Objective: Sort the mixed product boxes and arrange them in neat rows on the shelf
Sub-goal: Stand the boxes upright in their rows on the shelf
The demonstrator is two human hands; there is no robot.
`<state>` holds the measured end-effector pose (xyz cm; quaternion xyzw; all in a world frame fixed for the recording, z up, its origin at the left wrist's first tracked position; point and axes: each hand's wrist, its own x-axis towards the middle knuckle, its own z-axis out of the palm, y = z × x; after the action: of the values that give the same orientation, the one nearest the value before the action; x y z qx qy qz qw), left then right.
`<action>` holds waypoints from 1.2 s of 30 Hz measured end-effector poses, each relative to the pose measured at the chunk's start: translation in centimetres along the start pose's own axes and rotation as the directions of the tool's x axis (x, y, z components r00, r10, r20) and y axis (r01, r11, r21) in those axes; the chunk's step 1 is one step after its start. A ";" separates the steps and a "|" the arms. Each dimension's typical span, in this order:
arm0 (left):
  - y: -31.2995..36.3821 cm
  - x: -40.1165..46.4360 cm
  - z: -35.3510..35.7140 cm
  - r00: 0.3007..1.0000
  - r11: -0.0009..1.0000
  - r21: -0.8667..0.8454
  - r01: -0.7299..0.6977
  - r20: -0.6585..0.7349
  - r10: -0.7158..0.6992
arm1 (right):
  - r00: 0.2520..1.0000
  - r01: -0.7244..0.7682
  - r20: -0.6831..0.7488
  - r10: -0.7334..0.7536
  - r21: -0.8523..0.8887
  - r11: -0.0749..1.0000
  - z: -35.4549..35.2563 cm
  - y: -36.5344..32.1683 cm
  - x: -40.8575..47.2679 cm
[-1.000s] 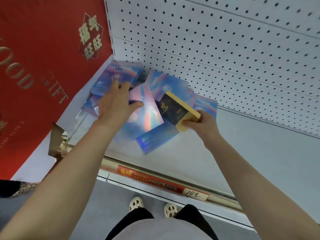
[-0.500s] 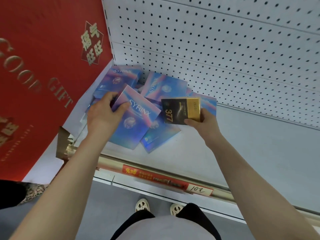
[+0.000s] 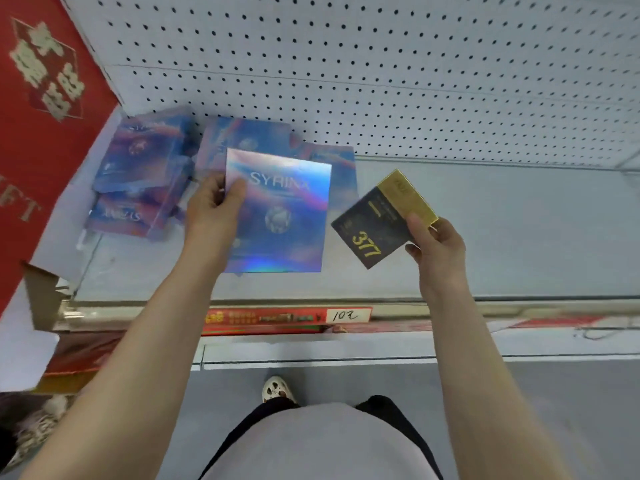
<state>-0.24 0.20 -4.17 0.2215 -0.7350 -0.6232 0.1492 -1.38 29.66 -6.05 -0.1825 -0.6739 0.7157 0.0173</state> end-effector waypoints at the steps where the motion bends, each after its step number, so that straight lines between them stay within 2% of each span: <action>1: 0.0 -0.7 1.2 1.000 1.000 -0.023 0.016 0.026 -0.015 | 1.000 0.004 -0.027 -0.004 0.007 1.000 -1.5 0.0 -0.4; 5: 0.5 -5.2 6.6 0.985 0.996 -0.087 0.013 0.171 0.002 | 0.991 0.020 -0.132 -0.020 -0.003 1.000 -8.5 0.4 -2.4; 9: 1.1 -10.5 12.2 0.966 0.995 -0.098 0.026 0.260 0.001 | 0.974 0.028 -0.227 -0.029 -0.007 1.000 -16.5 1.1 -5.4; 15: 1.2 -21.6 20.4 0.903 0.992 -0.111 0.061 0.430 -0.008 | 0.914 0.019 -0.406 -0.020 -0.006 1.000 -30.4 2.2 -11.6; 22: 1.2 -34.6 29.8 0.778 0.985 -0.131 0.108 0.628 -0.002 | 0.793 0.026 -0.610 -0.011 0.016 1.000 -44.6 4.4 -19.1; 28: 1.0 -42.8 37.5 0.640 0.996 -0.065 0.060 0.769 0.011 | 0.626 -0.007 -0.775 0.085 0.104 0.995 -53.3 6.3 -23.9; 33: 1.2 -47.3 45.2 0.501 0.999 -0.033 0.037 0.866 0.010 | 0.515 0.025 -0.846 0.136 0.173 0.985 -58.9 7.6 -24.6; 36: 1.4 -49.2 50.9 0.441 0.999 -0.036 0.040 0.897 0.015 | 0.468 0.030 -0.871 0.151 0.186 0.982 -62.7 7.3 -23.1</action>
<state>16.53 68.82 -9.13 -0.1398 -0.6849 -0.6659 -0.2606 39.63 82.88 -9.20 -0.5460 -0.4963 0.5759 0.3520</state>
